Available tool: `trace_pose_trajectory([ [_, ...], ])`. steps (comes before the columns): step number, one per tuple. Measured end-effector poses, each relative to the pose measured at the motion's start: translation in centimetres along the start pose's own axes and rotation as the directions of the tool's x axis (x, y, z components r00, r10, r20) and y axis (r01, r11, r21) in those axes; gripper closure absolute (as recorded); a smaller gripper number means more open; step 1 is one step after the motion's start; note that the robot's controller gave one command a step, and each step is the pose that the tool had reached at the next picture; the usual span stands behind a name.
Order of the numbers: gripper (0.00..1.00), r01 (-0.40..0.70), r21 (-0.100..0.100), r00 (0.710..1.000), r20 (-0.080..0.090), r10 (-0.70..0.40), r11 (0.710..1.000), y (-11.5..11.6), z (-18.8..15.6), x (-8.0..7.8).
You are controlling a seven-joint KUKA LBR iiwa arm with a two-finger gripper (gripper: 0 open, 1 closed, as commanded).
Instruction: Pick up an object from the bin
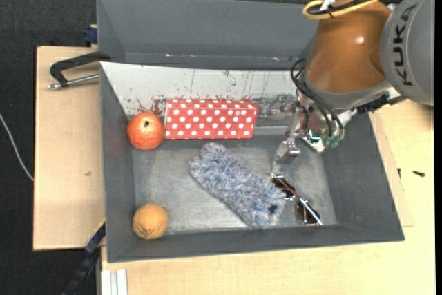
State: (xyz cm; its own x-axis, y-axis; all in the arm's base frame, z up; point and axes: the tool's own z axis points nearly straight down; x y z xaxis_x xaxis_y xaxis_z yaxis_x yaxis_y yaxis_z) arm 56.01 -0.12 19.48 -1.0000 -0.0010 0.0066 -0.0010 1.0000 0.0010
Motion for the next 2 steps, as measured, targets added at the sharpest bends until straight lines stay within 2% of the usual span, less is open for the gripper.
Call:
trace_pose_trajectory([
  [1, 0.0, 0.0, 0.0, 1.0, 0.008, 0.0, 1.0, 0.0, -0.4, -0.2],
  [2, 1.0, -0.097, -0.001, 0.995, 0.007, 0.097, 0.995, 3.0, 6.1, 5.7],
])
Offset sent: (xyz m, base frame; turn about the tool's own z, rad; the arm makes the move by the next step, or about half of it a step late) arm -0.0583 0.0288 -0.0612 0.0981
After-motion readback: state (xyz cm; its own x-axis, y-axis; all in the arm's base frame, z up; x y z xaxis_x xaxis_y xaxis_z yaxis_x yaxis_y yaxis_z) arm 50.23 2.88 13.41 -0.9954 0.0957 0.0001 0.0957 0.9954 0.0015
